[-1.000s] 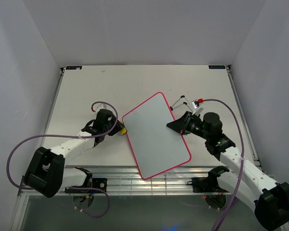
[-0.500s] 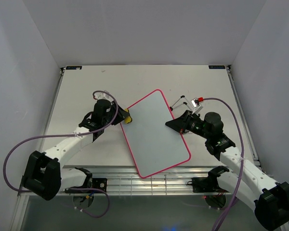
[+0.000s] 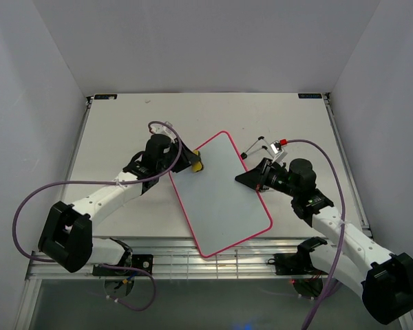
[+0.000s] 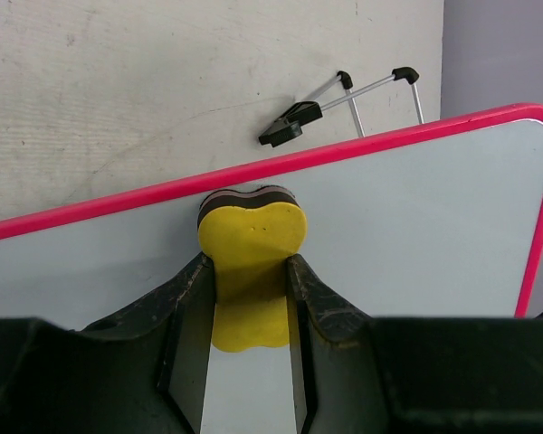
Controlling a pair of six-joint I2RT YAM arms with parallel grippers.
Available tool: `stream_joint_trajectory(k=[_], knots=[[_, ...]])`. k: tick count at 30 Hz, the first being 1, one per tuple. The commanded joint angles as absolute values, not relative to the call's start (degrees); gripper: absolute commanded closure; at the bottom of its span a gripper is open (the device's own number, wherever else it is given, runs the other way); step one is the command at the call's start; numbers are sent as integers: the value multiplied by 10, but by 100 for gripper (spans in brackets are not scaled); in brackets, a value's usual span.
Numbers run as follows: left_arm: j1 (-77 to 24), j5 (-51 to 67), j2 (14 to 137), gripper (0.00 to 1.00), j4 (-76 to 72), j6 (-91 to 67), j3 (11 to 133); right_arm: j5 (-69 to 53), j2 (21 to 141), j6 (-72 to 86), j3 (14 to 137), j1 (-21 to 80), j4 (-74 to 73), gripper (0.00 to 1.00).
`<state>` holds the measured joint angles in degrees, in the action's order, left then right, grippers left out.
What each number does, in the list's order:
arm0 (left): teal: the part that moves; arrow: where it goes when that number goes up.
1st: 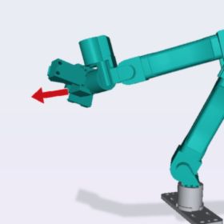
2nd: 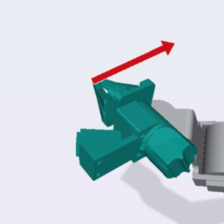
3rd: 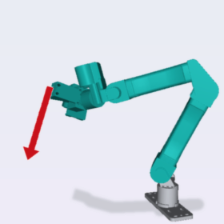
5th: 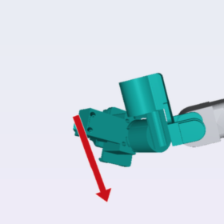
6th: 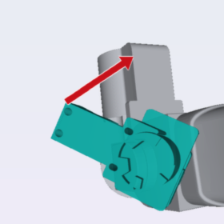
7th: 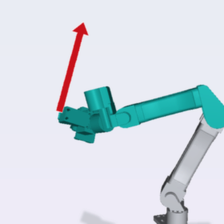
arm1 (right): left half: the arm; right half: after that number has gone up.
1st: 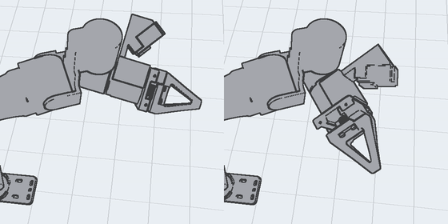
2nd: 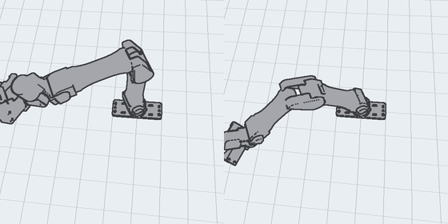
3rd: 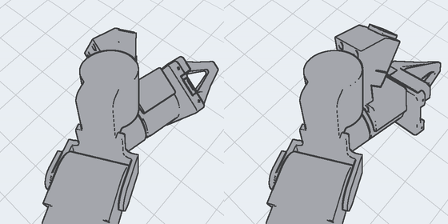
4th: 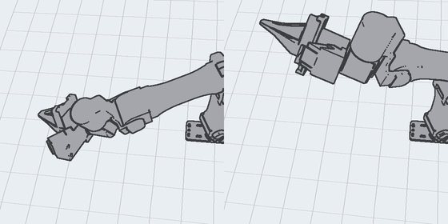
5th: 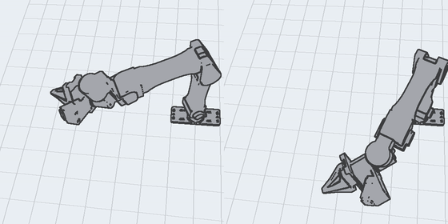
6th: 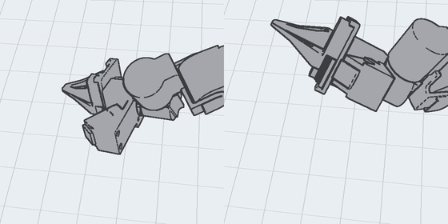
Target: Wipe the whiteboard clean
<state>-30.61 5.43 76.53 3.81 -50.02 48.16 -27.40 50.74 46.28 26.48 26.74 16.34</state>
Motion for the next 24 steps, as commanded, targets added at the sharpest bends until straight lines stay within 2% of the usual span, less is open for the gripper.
stream_joint_trajectory(k=[1, 6, 15, 21, 24], knots=[[-313, 59, 766, 100, 35, -494, 498, -366, 497, 511, 309, 275, 318, 92], [-285, 17, 754, 100, 66, -498, 466, -350, 477, 504, 308, 275, 299, 92], [-220, 27, 751, 100, 46, -494, 369, -338, 462, 495, 314, 275, 295, 92], [-246, 81, 733, 100, 9, -504, 362, -332, 477, 497, 314, 275, 301, 92], [-309, 71, 724, 100, 4, -510, 379, -328, 486, 497, 309, 275, 308, 92]])
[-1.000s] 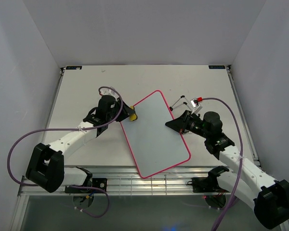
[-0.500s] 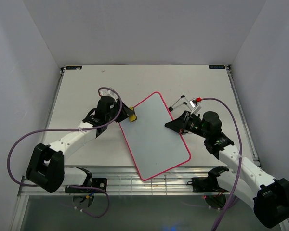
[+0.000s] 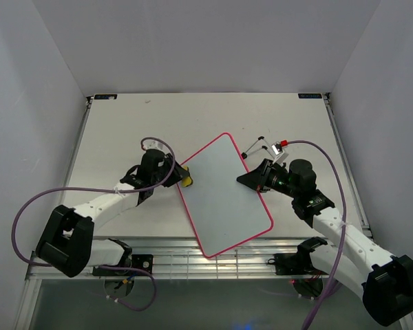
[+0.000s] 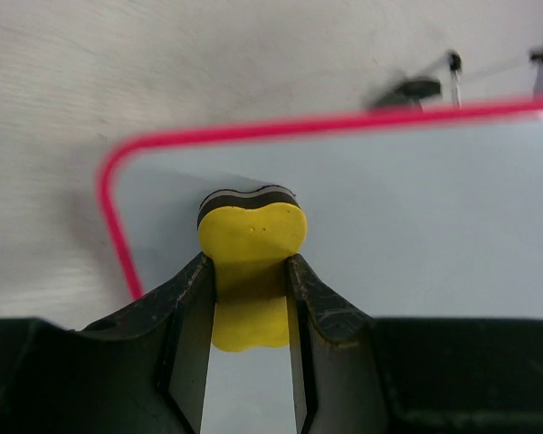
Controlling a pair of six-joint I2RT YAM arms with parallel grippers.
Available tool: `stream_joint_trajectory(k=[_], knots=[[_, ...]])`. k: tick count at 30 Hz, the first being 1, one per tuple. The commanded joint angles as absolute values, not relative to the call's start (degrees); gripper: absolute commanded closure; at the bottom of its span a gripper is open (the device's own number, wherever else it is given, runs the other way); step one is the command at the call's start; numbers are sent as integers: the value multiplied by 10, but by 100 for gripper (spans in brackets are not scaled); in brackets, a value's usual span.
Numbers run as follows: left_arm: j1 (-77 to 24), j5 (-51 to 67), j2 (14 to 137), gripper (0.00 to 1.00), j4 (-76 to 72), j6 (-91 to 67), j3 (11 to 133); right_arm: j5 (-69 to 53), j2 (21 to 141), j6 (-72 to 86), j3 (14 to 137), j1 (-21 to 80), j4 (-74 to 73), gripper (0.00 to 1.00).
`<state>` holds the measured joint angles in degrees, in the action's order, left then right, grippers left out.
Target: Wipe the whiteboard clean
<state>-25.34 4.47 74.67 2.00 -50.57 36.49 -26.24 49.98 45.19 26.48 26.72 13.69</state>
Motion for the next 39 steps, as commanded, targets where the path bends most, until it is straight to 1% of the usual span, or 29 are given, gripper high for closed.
stream_joint_trajectory(k=[1, 5, 8, 15, 16, 22, 26, 30, 31, 35, 39], knots=[[-353, 61, 719, 100, 4, -512, 384, -324, 488, 497, 307, 275, 308, 92], [-433, 9, 706, 100, 5, -533, 379, -295, 486, 504, 304, 273, 306, 92], [-479, 9, 697, 100, -26, -553, 360, -280, 483, 511, 308, 273, 304, 92], [-592, -83, 667, 100, -28, -597, 309, -228, 468, 525, 322, 267, 273, 92], [-621, -110, 664, 100, -28, -603, 298, -224, 468, 526, 325, 267, 263, 92], [-723, -205, 679, 100, -22, -656, 285, -173, 451, 557, 313, 267, 236, 92], [-744, -235, 705, 100, -39, -670, 278, -141, 437, 569, 307, 267, 212, 92], [-752, -249, 713, 100, -47, -671, 272, -140, 437, 575, 305, 267, 212, 92], [-753, -256, 714, 100, -33, -681, 273, -140, 436, 575, 306, 267, 212, 92], [-751, -314, 712, 100, 104, -729, 286, -153, 434, 571, 313, 266, 212, 92], [-718, -317, 702, 100, 191, -766, 288, -146, 429, 564, 317, 265, 207, 92]])
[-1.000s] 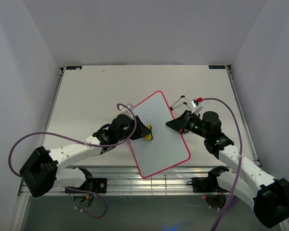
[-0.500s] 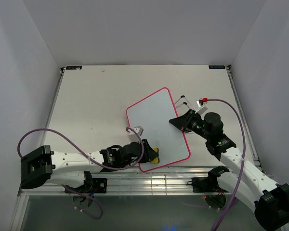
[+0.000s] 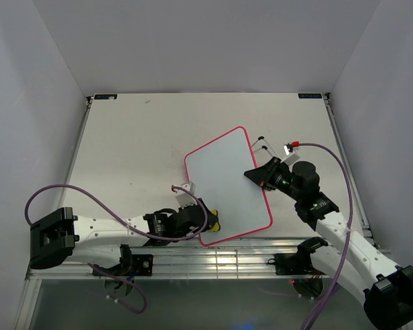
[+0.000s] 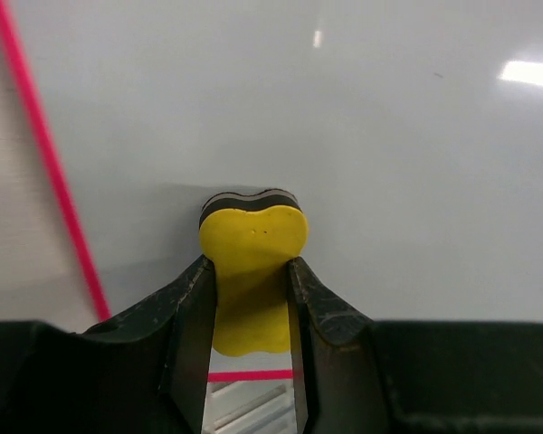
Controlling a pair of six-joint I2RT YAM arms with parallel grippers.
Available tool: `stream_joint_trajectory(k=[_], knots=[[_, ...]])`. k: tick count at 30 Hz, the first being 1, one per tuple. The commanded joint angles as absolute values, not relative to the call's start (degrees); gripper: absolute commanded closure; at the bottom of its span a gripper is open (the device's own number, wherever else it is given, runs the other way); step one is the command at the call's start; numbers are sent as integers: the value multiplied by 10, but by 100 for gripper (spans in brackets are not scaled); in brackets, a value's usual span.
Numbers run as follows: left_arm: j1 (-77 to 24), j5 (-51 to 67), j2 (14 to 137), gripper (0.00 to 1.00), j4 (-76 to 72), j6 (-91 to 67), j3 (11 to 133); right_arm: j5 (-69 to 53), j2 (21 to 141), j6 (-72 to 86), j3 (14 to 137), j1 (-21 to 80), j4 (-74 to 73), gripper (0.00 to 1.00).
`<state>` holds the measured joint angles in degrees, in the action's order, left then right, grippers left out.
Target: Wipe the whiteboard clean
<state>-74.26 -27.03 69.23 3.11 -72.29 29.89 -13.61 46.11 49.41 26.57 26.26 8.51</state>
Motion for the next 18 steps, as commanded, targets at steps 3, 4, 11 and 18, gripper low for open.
stream_joint_trajectory(k=[3, 4, 11, 18], knots=[[-701, -317, 672, 100, 216, -790, 266, -146, 425, 553, 323, 264, 207, 92], [-694, -317, 662, 100, 221, -794, 258, -148, 425, 547, 324, 263, 207, 92], [-641, -342, 561, 100, 333, -803, 271, -177, 450, 483, 368, 257, 196, 92], [-566, -327, 545, 100, 357, -754, 290, -272, 525, 387, 485, 241, 134, 92]])
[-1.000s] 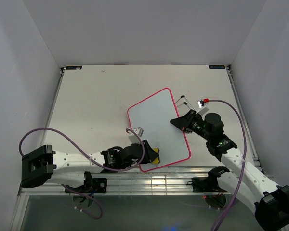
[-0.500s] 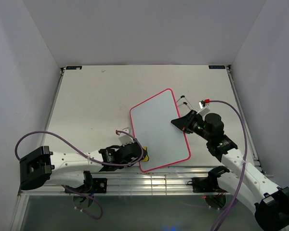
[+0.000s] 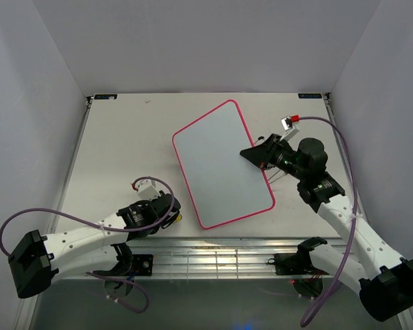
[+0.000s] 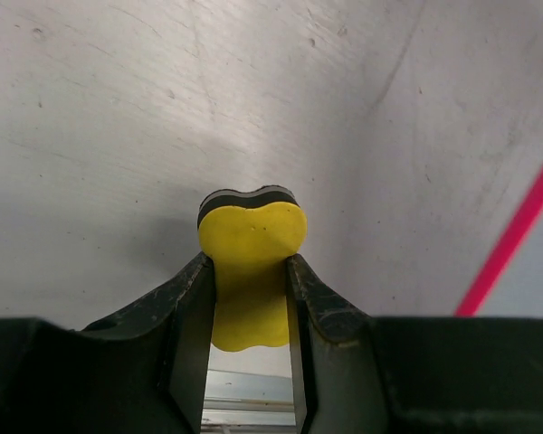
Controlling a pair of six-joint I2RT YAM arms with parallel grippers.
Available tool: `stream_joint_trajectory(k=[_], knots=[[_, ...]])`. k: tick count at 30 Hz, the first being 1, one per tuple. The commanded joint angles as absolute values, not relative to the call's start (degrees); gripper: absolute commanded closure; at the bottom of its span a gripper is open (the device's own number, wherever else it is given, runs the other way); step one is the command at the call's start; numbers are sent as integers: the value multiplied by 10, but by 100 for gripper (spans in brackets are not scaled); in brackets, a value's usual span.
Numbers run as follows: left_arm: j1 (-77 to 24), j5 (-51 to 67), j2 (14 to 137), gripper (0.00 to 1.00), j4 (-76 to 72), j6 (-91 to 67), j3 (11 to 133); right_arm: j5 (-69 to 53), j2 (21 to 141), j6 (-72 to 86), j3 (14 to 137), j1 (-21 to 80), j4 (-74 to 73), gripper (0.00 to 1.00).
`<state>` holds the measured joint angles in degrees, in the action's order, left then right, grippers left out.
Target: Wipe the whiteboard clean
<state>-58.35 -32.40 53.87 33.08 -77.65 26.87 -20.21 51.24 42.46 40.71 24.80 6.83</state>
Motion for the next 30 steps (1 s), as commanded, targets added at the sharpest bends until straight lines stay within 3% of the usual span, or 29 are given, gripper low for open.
stream_joint_trajectory(k=[1, 8, 12, 15, 16, 19, 20, 23, 30], knots=[[-556, -323, 552, 100, 354, -748, 293, -282, 534, 368, 523, 234, 105, 92], [-519, -282, 669, 100, 333, -701, 350, -308, 627, 141, 757, 179, -163, 92], [-509, -282, 714, 83, 342, -689, 386, -297, 681, 47, 872, 121, -308, 92], [-506, -280, 740, 59, 349, -679, 410, -335, 713, 29, 902, 54, -352, 92], [-506, -277, 743, 42, 349, -677, 413, -346, 720, 24, 908, 28, -359, 92], [-506, -271, 744, 12, 348, -669, 421, -371, 749, 8, 925, -6, -378, 92], [-506, -270, 740, 9, 349, -664, 423, -385, 753, 6, 928, -17, -379, 92], [-504, -267, 734, 2, 360, -656, 437, -409, 773, 3, 947, -32, -382, 92], [-501, -276, 682, 2, 431, -612, 496, -424, 801, -55, 961, -38, -416, 92]])
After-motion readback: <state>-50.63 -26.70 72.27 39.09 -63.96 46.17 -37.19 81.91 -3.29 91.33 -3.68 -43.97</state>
